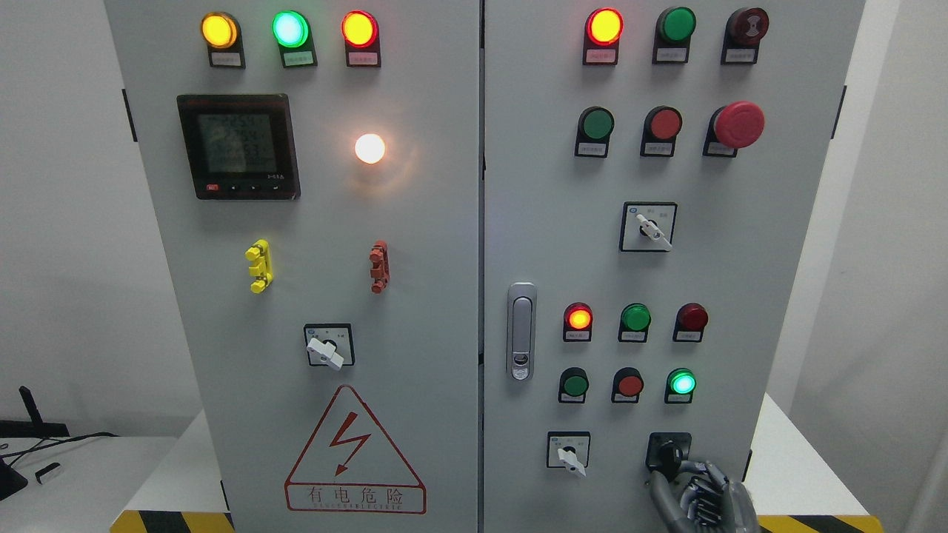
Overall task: Trip black knob to open circuit
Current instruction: 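Keep the right hand on the turned black knob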
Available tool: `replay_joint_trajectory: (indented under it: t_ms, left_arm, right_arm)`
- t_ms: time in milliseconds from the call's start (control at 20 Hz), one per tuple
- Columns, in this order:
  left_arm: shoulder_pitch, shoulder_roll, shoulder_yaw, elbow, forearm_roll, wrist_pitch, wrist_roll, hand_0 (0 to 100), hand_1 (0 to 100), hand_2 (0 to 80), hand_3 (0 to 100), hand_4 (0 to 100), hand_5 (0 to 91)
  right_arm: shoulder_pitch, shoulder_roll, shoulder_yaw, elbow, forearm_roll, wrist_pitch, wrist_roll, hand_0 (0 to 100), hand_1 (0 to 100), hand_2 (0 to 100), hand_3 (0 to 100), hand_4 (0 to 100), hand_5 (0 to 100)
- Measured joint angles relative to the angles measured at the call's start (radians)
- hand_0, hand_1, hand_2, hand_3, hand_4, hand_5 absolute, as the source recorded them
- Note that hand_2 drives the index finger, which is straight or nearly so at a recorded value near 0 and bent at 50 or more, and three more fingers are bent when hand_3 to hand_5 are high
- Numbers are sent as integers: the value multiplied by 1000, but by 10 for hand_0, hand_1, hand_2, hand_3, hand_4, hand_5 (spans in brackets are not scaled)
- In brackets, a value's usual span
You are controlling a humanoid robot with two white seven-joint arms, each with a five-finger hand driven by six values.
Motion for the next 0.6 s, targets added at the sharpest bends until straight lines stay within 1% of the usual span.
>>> replay_joint_trajectory:
  t_ms: [251,601]
  left_arm:
    - [0,0,0,0,0,0,0,120,389,0,0,0,0]
    - [0,0,0,0,0,0,0,120,389,0,0,0,0]
  right_arm:
    - [0,-1,-5,0,0,0,0,392,687,482,901,997,1000]
    - [1,-17,-10,-1,-1,0,-2,394,689,494,901,996,1000]
